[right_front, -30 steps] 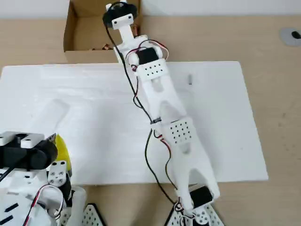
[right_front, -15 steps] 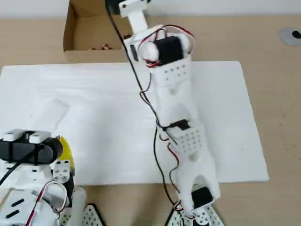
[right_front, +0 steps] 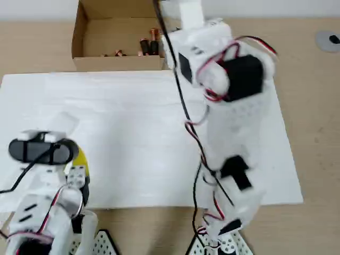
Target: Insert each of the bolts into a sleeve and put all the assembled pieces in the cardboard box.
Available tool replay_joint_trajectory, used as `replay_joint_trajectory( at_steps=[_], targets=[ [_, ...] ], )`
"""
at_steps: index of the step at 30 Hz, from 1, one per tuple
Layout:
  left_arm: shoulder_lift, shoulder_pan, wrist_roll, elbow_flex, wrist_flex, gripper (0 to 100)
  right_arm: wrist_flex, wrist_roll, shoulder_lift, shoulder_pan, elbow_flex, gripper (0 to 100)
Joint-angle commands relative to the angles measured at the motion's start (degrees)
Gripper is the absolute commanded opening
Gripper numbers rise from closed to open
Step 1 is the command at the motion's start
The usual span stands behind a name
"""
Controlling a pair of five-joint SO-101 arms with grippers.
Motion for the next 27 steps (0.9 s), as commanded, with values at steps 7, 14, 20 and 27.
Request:
replay_joint_trajectory(
  at_steps=[7, 14, 20, 27],
  targets=[
    [-0.22, -0.53, -0.62, 10.46, -6.24, 1, 0.18, 0.09, -35.56, 0.92, 55.52, 1.2],
    [-0.22, -0.53, -0.62, 15.12, -6.68, 1, -13.71, 0.44, -53.58, 4.26, 89.98, 1.2],
    [-0.22, -0.53, -0.26, 16.62, -6.42, 1, -30.07, 0.53, -64.92, 11.47, 113.54, 1.3],
    [-0.22, -0.53, -0.26, 18.37, -6.77, 1, -41.05, 0.53, -77.23, 12.18, 132.53, 1.4]
  ],
)
